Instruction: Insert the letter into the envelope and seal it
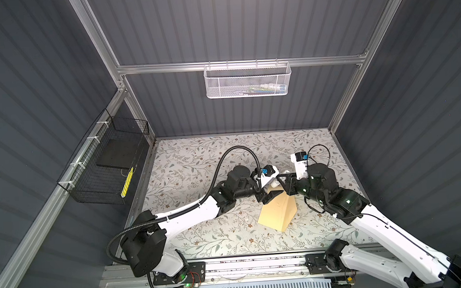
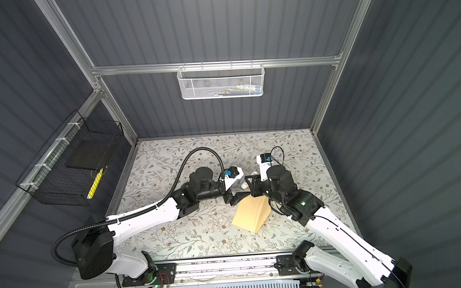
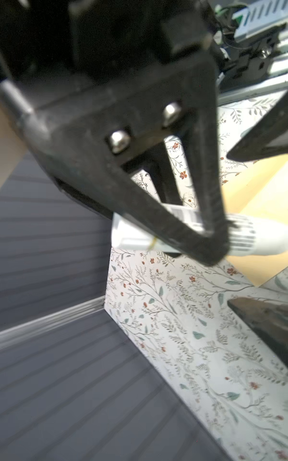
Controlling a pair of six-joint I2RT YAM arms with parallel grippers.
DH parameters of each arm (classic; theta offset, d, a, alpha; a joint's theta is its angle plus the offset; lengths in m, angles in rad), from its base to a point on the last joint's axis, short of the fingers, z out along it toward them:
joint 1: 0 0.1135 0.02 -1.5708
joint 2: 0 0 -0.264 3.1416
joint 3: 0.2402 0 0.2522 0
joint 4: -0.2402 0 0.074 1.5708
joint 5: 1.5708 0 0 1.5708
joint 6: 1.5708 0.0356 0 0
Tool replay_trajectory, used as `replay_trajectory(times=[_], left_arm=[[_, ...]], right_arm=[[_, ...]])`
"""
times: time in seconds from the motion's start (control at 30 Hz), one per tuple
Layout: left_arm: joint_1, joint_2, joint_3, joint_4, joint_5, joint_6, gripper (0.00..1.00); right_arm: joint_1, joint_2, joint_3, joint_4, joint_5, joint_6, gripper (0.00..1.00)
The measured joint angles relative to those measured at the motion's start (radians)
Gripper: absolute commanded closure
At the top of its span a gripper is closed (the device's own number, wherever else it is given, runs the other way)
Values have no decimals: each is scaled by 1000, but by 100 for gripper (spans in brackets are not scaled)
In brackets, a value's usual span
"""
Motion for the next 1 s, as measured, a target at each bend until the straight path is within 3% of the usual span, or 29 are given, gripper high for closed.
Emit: replay_trajectory(times=[0.13,0.2,0.23,0.33,0.5,0.73,1.0], left_arm=[[0,-121,-111,-6,-106,-66,7],[0,-189,-152,-20,-153,-102,12],[0,-225,-171,-33,-171,-124,19],[0,-299,-201,-82,-200,-200,60],[0,-248,-185,-203,-209,-387,85],[-54,-54,-171,-290,-214,-658,95],[-174,72,-166,-280,-237,-779,100]], right_arm=[[-30,43,15,-39,72,-30,100],[-48,61,15,-50,97,-43,100],[-57,71,15,-51,105,-52,100],[-76,95,6,-38,116,-78,100],[-87,148,-32,-17,116,-106,100],[-90,190,-157,53,114,-117,100],[-104,282,-220,154,111,-122,100]])
